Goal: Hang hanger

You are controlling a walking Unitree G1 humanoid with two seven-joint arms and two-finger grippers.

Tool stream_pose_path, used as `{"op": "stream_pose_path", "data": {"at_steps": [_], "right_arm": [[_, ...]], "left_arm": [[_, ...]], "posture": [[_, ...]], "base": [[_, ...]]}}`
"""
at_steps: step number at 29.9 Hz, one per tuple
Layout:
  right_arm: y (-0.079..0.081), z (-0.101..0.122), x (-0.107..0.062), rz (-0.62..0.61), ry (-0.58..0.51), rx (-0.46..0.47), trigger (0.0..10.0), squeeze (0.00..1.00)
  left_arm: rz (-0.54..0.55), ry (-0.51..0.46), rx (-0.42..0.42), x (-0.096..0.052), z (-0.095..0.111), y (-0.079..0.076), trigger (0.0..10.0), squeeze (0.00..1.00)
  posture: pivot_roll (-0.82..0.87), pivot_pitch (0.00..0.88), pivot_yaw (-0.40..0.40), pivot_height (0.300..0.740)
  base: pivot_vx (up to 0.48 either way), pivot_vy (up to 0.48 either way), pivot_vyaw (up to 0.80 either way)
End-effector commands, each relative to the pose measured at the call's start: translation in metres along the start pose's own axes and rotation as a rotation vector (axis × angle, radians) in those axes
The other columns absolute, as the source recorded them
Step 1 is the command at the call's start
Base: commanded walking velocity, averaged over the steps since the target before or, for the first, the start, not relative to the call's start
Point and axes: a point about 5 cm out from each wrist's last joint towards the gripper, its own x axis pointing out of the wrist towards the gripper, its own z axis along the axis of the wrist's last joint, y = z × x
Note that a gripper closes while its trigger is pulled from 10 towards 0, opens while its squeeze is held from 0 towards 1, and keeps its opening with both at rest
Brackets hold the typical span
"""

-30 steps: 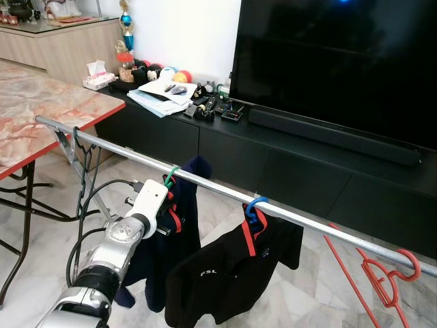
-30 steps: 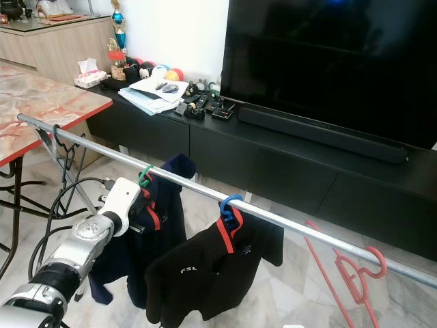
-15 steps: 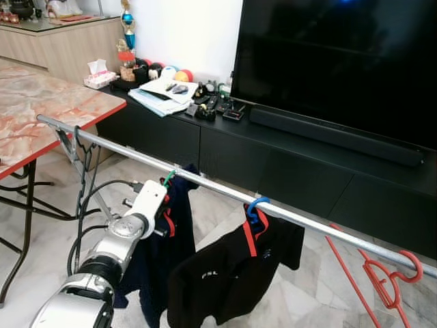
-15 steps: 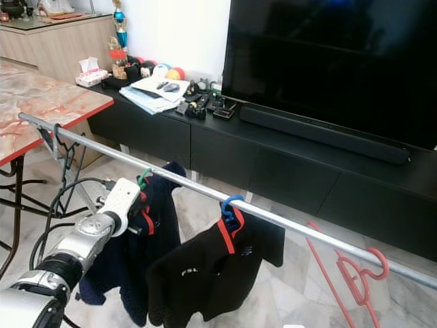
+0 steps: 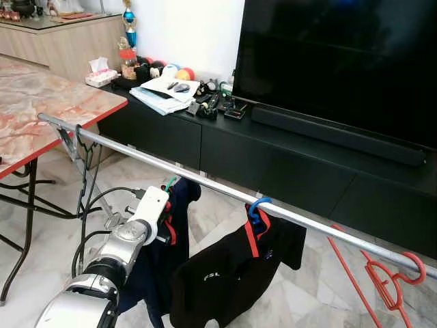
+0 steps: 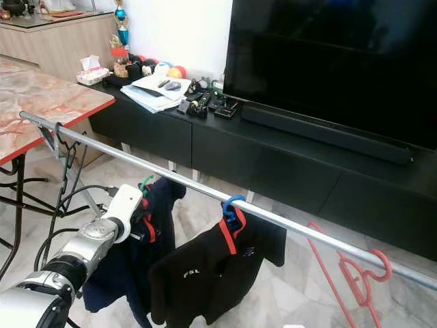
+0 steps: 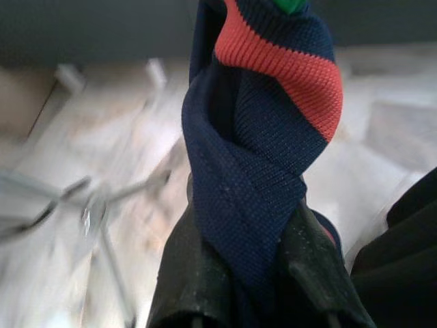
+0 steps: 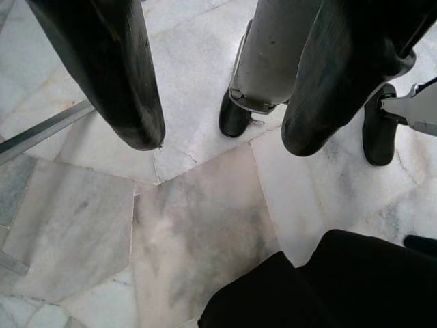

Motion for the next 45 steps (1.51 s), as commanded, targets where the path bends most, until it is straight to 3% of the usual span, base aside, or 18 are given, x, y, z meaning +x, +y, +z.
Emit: {"op": "stream_pose_path", "data": {"at_steps": [1, 6, 13, 22, 33, 45], "right_arm": [[-0.002, 0.000, 0.000, -0.012, 0.000, 0.005, 10.0, 0.00], [-0.003, -0.001, 0.000, -0.012, 0.000, 0.008, 10.0, 0.00], [-0.004, -0.002, -0.001, -0.013, 0.002, 0.011, 10.0, 0.00], [-0.008, -0.007, -0.002, -0.028, 0.014, 0.013, 10.0, 0.00], [-0.016, -0.016, -0.005, -0.047, 0.036, 0.019, 10.0, 0.00], [-0.020, -0.021, -0.007, -0.050, 0.043, 0.009, 10.0, 0.00]], "left_arm": [[-0.073, -0.102, 0.093, 0.000, 0.020, -0.003, 10.0, 0.00], [-0.118, -0.086, 0.161, -0.001, 0.021, 0.000, 10.0, 0.00], [0.039, -0.026, 0.093, 0.004, 0.031, 0.018, 10.0, 0.00], [0.087, 0.020, 0.019, 0.008, 0.041, 0.022, 10.0, 0.00], [0.087, 0.110, -0.013, 0.009, 0.032, 0.020, 10.0, 0.00], [0.034, 0.208, -0.033, 0.007, 0.003, 0.005, 10.0, 0.00]], "posture": [[0.08, 0.000, -0.057, 0.740], [0.08, 0.000, -0.055, 0.740], [0.07, 0.000, -0.056, 0.740], [0.04, 0.000, -0.060, 0.740], [0.00, 0.007, -0.071, 0.740], [0.00, 0.033, -0.082, 0.740]], "base": [[0.000, 0.000, 0.00], [0.000, 0.000, 0.00], [0.000, 0.000, 0.00], [0.000, 0.000, 0.00], [0.000, 0.000, 0.00], [0.000, 0.000, 0.00]]}}
